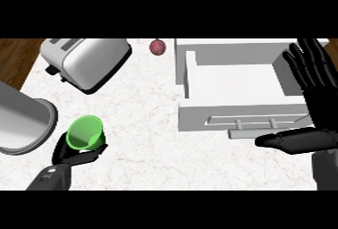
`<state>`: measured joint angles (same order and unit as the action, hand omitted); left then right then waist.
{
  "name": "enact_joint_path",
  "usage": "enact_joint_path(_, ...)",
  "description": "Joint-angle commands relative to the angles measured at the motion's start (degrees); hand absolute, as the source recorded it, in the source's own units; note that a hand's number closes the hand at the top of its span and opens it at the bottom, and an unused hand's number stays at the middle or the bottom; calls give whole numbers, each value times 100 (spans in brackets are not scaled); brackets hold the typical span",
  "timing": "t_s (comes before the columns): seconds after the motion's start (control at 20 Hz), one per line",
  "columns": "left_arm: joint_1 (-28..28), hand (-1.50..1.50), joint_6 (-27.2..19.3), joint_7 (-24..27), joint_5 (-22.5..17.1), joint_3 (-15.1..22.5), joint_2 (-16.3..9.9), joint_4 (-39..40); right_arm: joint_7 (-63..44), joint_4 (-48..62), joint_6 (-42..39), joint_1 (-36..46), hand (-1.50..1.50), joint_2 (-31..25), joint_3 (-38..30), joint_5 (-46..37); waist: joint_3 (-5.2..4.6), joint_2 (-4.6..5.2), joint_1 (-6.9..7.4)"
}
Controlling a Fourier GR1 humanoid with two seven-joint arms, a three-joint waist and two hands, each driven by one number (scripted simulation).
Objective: Pick up the cup, place it into the drawer and close the drawer
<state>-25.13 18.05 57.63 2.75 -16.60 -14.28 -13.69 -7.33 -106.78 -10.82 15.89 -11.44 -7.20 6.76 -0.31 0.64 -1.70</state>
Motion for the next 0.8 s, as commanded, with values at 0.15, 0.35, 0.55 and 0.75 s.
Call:
enact_joint_path(0.15, -67, 150, -1070, 1175, 34, -162, 43, -381, 2, 139, -51, 125, -150, -83, -46, -1, 10, -8, 64)
enact_joint_path(0.35, -230, 150, -1487, 1285, -278, -517, 511, -299, -172, 54, -46, 209, -150, -37, -8, 126, 5, -2, 16)
enact_joint_path(0.55, -363, 150, -1383, 1381, -635, -887, 569, -350, -45, 55, -170, 25, -150, -114, -195, 299, 10, -8, 4)
enact_joint_path(0.75, -713, 150, -538, 1007, -529, -547, 644, -672, 151, 171, -41, -28, -150, -77, -210, 56, 23, -40, 89)
